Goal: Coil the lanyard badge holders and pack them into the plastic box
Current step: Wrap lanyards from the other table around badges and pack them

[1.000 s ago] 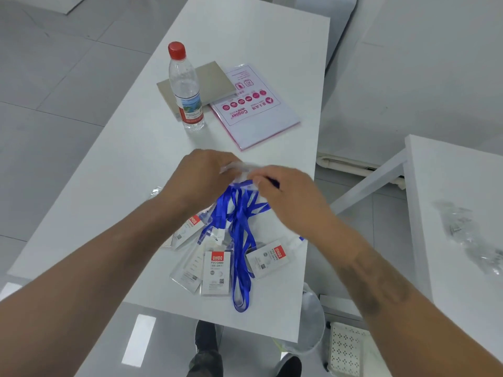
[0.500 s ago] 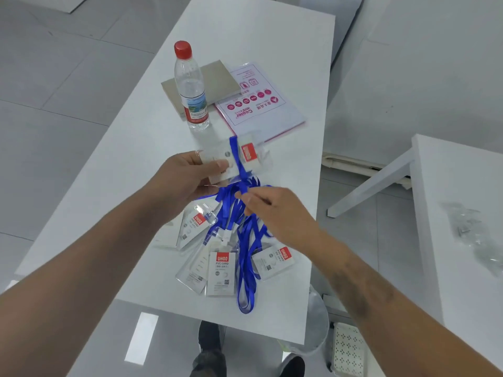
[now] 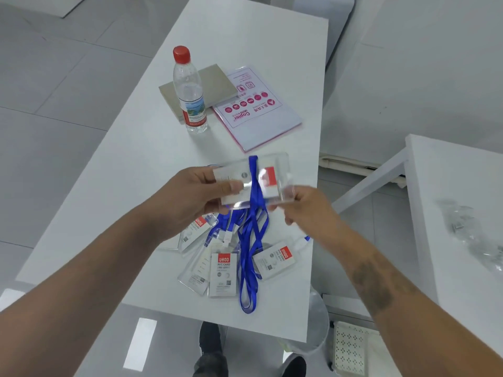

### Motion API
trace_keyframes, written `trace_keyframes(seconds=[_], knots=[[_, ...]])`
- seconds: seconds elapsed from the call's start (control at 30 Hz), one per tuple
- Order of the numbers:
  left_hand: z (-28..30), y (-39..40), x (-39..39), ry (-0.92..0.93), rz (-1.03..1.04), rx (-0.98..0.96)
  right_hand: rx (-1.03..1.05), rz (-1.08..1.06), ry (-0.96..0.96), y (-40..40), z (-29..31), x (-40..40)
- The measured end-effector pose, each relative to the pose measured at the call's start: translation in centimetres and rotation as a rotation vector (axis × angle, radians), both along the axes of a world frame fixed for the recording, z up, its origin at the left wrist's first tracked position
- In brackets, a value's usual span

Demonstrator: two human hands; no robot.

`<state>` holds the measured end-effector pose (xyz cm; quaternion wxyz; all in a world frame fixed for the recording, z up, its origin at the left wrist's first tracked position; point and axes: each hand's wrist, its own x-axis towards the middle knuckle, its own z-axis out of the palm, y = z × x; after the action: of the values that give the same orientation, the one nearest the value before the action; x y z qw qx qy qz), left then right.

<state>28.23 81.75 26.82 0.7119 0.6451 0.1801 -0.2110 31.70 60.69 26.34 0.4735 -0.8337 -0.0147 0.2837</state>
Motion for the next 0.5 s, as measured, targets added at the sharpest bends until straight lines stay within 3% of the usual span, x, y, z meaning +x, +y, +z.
trace_keyframes(seconds=[0.1, 0.2, 0.33, 0.5], knots=[[-1.2, -0.7, 0.2, -0.029, 0.12, 0.223, -0.125, 0.264, -0.047, 1.2, 0.3, -3.4], [-1.6, -1.4, -0.6, -0.071, 0.049, 0.355, -0.329, 0.434, -0.264, 1.1, 1.5, -4.6], [-0.9, -2.5, -1.7, -0.064, -0.096, 0.352, -0.296, 0.097, -0.48, -1.4, 1.8, -3.2], [-0.3, -3.4, -1.9, -0.061, -0.213, 0.336, 0.004, -0.245, -0.259, -2.9, 0.4, -3.9]])
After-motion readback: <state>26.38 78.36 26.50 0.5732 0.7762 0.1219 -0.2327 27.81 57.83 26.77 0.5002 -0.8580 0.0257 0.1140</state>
